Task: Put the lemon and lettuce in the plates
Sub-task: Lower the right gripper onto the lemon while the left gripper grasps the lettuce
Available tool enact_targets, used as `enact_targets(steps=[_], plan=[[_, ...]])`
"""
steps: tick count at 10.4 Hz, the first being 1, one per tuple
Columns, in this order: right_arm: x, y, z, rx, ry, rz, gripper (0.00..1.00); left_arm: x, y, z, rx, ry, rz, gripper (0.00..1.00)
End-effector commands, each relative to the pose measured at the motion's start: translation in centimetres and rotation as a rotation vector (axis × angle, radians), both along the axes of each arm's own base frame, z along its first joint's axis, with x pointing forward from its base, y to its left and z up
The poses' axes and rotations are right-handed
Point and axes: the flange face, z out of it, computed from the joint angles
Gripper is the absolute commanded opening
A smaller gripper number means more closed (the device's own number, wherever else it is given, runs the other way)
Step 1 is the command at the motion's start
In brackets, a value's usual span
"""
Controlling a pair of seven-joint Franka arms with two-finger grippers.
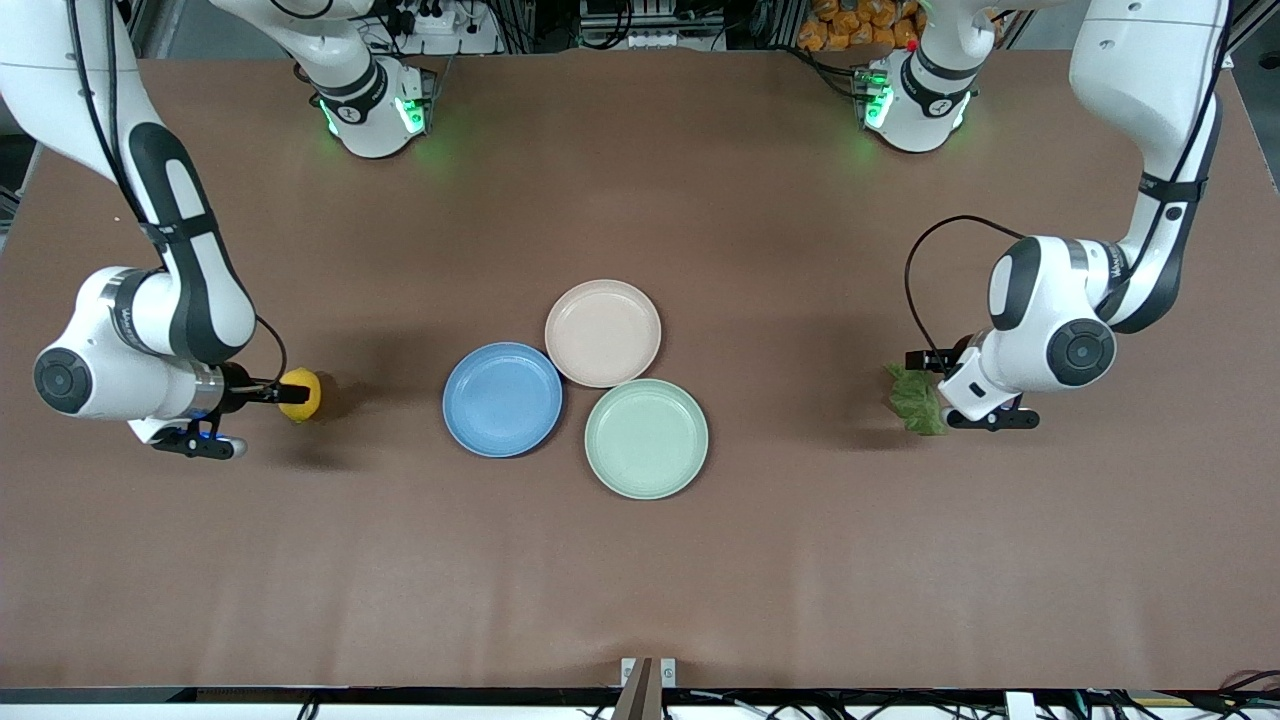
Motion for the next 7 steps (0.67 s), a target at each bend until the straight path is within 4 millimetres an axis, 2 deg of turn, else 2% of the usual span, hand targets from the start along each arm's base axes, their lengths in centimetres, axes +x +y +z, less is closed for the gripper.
enact_targets(steps=[1, 3, 6, 7], plan=[[0.0, -0.1, -1.2, 0.017, 0.010, -0.009, 1.00, 0.5, -0.1, -2.0, -0.007, -0.007, -0.026, 1.00], [0.1, -0.1, -1.5, 0.017, 0.008, -0.010, 1.00, 0.8, -0.1, -4.0, -0.012, -0.028, -0.025, 1.00], [0.0, -0.2, -2.6, 0.020, 0.009, -0.018, 1.00, 2.1, 0.0, -5.0, -0.015, -0.043, -0.021, 1.00], [0.1, -0.2, -2.6, 0.025, 0.007, -0.023, 1.00, 2.1, -0.1, -5.4, -0.016, -0.040, -0.022, 0.95]])
